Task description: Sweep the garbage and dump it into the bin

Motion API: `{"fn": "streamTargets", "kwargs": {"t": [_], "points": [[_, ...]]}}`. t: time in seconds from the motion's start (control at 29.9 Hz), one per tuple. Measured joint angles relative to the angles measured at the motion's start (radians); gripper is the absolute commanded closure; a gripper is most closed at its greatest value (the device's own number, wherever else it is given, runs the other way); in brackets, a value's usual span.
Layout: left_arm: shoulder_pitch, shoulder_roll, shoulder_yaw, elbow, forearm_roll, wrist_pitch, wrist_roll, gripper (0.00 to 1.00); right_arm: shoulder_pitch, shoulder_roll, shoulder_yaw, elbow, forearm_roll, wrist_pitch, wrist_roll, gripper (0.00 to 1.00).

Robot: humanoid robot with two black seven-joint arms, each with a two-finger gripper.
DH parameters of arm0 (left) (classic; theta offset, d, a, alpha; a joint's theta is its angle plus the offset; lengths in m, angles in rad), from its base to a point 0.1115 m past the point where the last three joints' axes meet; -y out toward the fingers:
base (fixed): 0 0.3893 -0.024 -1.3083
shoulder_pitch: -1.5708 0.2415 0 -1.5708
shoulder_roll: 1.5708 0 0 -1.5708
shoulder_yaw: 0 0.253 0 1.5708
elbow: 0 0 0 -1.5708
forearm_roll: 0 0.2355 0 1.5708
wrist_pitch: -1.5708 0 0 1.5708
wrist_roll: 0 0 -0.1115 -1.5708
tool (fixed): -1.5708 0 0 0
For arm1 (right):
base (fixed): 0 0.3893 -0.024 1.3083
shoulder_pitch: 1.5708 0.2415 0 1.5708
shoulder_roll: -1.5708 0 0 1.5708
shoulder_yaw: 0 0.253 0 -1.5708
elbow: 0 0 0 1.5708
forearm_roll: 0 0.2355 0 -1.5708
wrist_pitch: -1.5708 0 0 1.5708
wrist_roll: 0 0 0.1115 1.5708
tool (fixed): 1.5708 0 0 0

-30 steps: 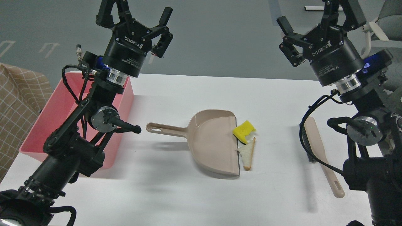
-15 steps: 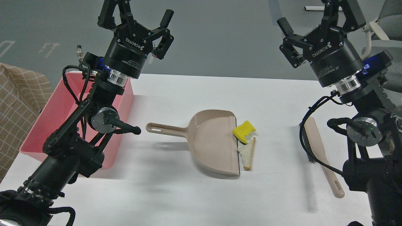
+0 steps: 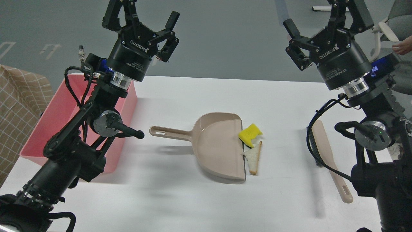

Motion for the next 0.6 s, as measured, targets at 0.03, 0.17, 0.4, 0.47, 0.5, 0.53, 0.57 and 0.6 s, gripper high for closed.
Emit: {"fn": "streamTargets", "kwargs": {"t": [0.03,0.17,0.4,0.47,0.5,0.53,0.57,0.6], "points": [[0.0,-0.002,0.001,0.0,0.001,0.001,-0.001,0.02,0.0,0.0,0.0,0.0,0.0,0.0,0.0,0.0],[0.003,-0.005,0.005,0.0,0.014,0.005,-0.004,0.02,-0.001,0.0,0.0,0.001,0.0,0.0,0.0,0.0],[0.012,-0.013,0.008,-0.001,0.051,0.028,-0.004,0.02,-0.001,0.0,0.0,0.0,0.0,0.0,0.0,0.0],[0.012,-0.013,0.021,-0.001,0.052,0.048,-0.004,0.02,-0.002,0.0,0.0,0.0,0.0,0.0,0.0,0.0],[0.012,-0.013,0.033,-0.002,0.053,0.061,-0.005,0.02,-0.002,0.0,0.0,0.0,0.0,0.0,0.0,0.0],[0.011,-0.013,0.043,-0.002,0.054,0.071,-0.005,0.02,-0.002,0.0,0.0,0.0,0.0,0.0,0.0,0.0],[0.01,-0.013,0.05,-0.002,0.056,0.082,-0.005,0.02,-0.002,0.0,0.0,0.0,0.0,0.0,0.0,0.0],[0.009,-0.013,0.056,-0.003,0.056,0.091,-0.005,0.02,-0.002,0.0,0.0,0.0,0.0,0.0,0.0,0.0]]}}
